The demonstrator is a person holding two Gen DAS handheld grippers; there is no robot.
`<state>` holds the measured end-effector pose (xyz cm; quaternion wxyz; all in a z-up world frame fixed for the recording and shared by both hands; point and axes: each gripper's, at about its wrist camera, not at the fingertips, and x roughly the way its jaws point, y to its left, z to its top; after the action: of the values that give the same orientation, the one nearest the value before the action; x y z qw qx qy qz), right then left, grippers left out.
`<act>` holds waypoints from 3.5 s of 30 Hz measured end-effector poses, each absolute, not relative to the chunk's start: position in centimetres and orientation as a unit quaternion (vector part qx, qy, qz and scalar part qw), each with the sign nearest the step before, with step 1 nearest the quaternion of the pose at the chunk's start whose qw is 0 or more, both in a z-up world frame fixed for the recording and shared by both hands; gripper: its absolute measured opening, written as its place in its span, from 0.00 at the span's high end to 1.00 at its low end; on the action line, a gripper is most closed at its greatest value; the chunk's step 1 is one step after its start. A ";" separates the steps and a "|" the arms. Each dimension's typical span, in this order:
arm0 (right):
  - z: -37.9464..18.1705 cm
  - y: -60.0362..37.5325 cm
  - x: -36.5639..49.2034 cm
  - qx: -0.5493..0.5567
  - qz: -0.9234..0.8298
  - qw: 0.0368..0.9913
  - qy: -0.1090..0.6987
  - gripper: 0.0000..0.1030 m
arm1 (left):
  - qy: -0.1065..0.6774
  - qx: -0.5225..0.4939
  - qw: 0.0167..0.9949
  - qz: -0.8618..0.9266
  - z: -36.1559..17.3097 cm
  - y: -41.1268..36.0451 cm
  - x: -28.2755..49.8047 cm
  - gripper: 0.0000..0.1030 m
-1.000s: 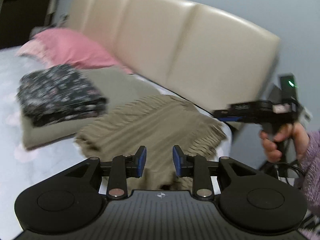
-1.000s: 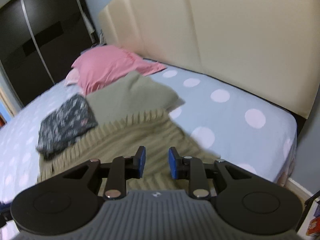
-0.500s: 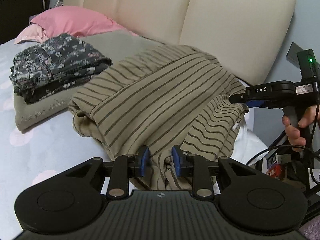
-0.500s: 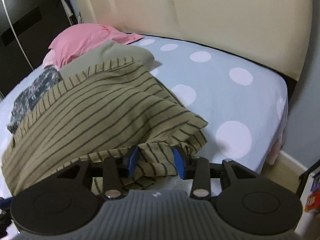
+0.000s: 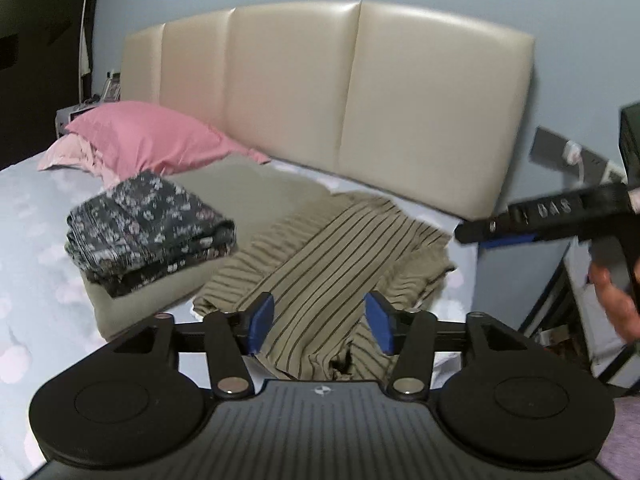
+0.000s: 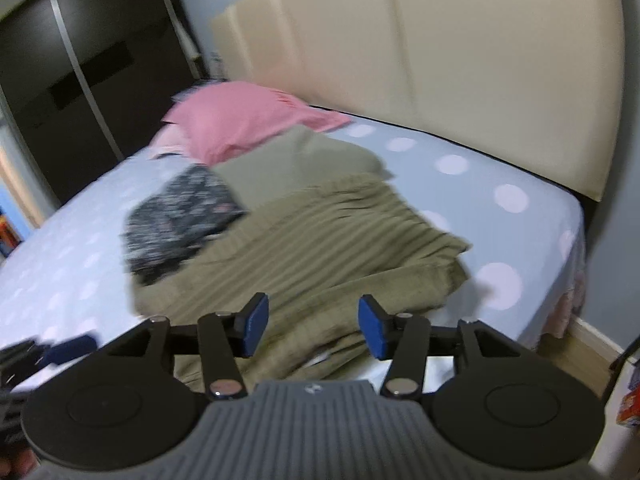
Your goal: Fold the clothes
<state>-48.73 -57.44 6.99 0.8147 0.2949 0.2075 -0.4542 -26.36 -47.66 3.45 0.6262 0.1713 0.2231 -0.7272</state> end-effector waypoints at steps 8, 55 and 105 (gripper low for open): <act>9.2 -48.6 -48.4 0.335 -0.417 0.825 0.181 0.46 | 0.213 0.161 0.639 -0.721 5.8 -43.2 -26.1 0.41; 1.6 -40.7 -46.8 0.221 -0.558 0.775 0.198 0.52 | 0.263 0.236 0.675 -0.648 -1.0 -41.6 -29.8 0.33; 2.1 -40.3 -45.9 0.205 -0.559 0.779 0.195 0.49 | 0.224 0.246 0.689 -0.644 -0.2 -41.3 -30.8 0.33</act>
<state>-45.90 -40.27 2.11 0.7794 0.2054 0.1952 -0.5588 -30.84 -41.29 -0.20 0.6885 0.2461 0.2245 -0.6442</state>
